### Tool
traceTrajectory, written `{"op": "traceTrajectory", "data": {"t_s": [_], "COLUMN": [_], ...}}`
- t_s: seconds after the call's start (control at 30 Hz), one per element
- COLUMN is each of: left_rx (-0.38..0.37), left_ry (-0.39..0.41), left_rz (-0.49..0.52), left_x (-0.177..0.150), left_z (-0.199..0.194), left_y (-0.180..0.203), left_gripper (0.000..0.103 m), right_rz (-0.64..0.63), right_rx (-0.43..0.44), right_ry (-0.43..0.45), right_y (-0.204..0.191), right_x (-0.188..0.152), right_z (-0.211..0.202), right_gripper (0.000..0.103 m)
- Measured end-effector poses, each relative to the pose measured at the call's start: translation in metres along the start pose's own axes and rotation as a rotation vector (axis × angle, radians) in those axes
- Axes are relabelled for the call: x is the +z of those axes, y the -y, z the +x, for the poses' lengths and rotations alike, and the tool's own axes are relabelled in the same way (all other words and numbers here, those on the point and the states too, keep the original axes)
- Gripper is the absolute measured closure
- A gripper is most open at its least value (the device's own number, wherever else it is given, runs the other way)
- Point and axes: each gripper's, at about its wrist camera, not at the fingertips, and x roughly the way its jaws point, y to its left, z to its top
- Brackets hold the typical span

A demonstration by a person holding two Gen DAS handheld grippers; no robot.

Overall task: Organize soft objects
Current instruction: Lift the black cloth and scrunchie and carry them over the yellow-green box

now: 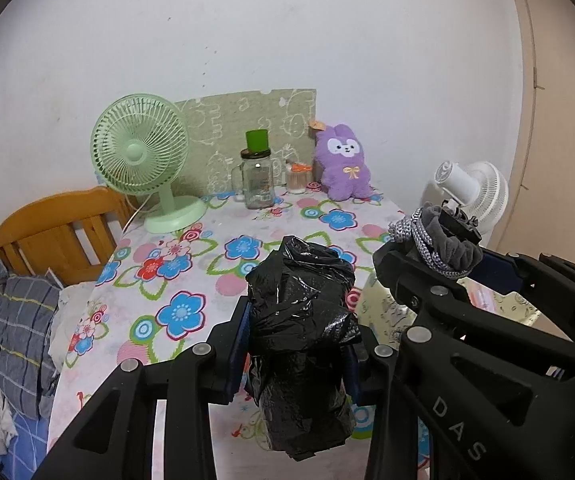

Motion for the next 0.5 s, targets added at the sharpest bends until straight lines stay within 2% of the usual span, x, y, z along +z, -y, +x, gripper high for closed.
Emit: {"op": "traceTrajectory", "data": {"t_s": [0.5], "left_rx": [-0.062], "left_ry": [-0.011], "left_rz": [0.02], "left_x": [0.007], "left_z": [0.014], "left_y": [0.038], "left_gripper": [0.063], "right_rz": [0.026], "right_rx": [-0.051], "right_ry": [-0.003], "right_y": [0.041], "right_x": [-0.005], "right_z": [-0.003], "right_gripper": [0.059]}}
